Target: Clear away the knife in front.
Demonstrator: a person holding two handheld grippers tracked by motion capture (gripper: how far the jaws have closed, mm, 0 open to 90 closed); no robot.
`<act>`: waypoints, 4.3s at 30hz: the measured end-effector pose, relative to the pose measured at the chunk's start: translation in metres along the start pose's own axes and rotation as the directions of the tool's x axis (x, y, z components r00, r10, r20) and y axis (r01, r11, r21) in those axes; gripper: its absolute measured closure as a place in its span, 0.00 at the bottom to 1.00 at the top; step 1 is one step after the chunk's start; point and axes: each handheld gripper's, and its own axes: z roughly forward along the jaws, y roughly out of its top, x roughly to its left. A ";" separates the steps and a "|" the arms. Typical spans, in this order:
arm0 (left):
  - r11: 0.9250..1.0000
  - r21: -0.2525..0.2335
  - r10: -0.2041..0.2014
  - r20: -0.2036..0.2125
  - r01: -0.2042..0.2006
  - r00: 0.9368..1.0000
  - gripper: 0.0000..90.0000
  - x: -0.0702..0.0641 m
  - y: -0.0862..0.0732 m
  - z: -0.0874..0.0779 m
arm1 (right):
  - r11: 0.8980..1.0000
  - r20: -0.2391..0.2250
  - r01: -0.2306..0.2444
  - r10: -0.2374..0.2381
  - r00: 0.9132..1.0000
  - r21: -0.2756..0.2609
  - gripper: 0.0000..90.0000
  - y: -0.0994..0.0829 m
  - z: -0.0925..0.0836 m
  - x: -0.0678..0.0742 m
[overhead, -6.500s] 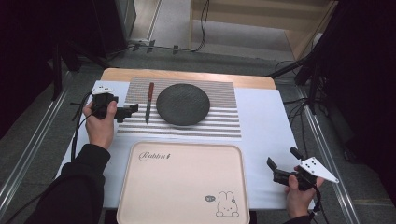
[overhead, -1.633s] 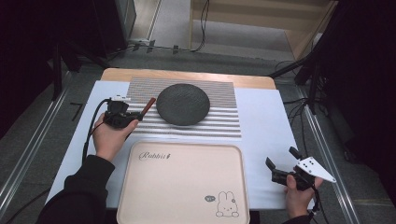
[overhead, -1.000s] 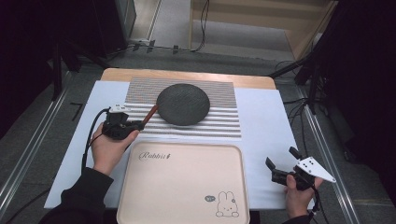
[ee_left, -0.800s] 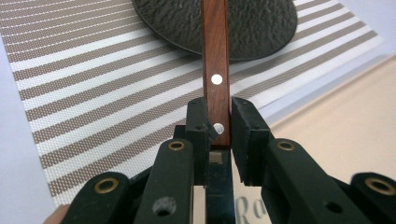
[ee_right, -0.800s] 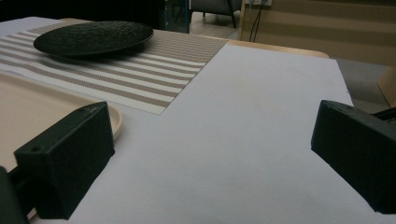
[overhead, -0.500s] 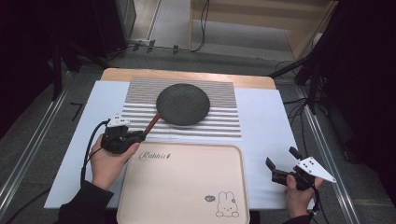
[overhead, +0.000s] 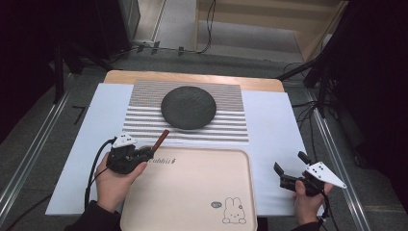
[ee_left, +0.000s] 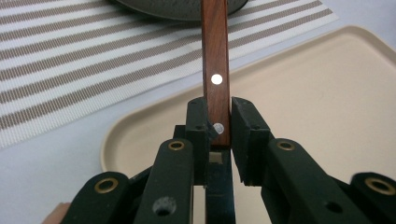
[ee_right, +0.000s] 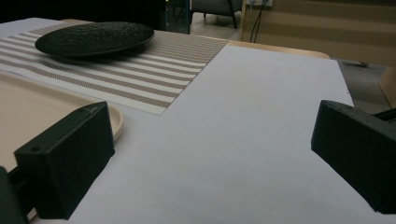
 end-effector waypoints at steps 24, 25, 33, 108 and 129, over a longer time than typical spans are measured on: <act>0.997 -0.004 -0.073 -0.029 0.073 0.997 0.86 -0.010 -0.047 -0.005 | 1.000 0.001 0.002 -0.002 1.000 0.002 0.00 0.000 0.000 0.000; 0.997 -0.001 -0.078 -0.029 0.078 0.997 0.86 -0.010 -0.049 -0.005 | 1.000 0.002 0.001 -0.001 1.000 0.002 0.00 0.000 0.000 0.000; 0.995 0.003 -0.099 -0.030 0.100 0.995 0.86 -0.011 -0.058 -0.003 | 1.000 0.000 0.002 -0.002 1.000 0.001 0.00 0.000 0.000 0.000; 0.993 0.098 0.062 0.025 -0.064 0.998 1.00 0.013 -0.056 0.004 | 1.000 -0.001 0.010 -0.010 1.000 0.011 0.00 0.000 0.001 0.001; 0.992 -0.115 0.064 0.055 -0.058 0.996 0.60 0.019 -0.054 -0.014 | 1.000 -0.001 0.012 -0.012 1.000 0.013 0.00 0.000 0.002 0.002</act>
